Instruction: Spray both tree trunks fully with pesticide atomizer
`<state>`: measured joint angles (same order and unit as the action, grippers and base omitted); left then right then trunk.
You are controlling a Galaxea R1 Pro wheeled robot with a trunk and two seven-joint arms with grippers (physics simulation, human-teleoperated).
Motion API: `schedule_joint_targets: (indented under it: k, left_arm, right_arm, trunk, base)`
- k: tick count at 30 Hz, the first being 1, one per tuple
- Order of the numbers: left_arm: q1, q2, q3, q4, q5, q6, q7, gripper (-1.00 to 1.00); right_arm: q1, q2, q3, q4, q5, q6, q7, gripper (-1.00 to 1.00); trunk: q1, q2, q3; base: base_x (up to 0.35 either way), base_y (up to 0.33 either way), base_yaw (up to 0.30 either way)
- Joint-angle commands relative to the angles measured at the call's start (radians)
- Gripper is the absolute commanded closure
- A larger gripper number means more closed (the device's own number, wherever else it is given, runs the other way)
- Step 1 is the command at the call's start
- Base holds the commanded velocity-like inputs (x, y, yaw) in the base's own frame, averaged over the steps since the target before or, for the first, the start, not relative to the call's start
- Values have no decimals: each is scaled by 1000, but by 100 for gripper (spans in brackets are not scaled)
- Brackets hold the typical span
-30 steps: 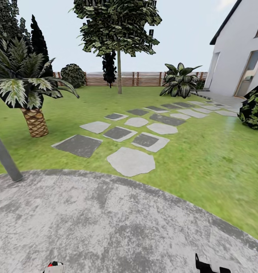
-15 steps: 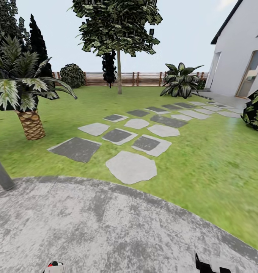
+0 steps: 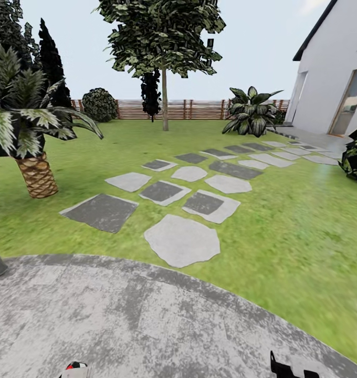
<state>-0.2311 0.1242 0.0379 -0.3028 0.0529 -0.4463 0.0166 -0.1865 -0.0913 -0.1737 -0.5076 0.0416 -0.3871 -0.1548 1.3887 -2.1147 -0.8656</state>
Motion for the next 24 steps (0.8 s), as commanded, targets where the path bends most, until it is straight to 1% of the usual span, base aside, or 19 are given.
schedule_joint_targets:
  k: [1, 24]
  left_arm:
    - [-1, 0, -1, 1, 5, -3, 0, 100]
    - [-1, 0, 0, 1, 5, -4, 0, 100]
  right_arm:
    - [-1, 0, -1, 1, 4, -3, -3, -100]
    - [-1, 0, -1, 0, 4, -3, -3, -100]
  trunk:
    - [0, 0, -1]
    - [0, 0, -1]
  base:
    - [337, 0, 0]
    - [337, 0, 0]
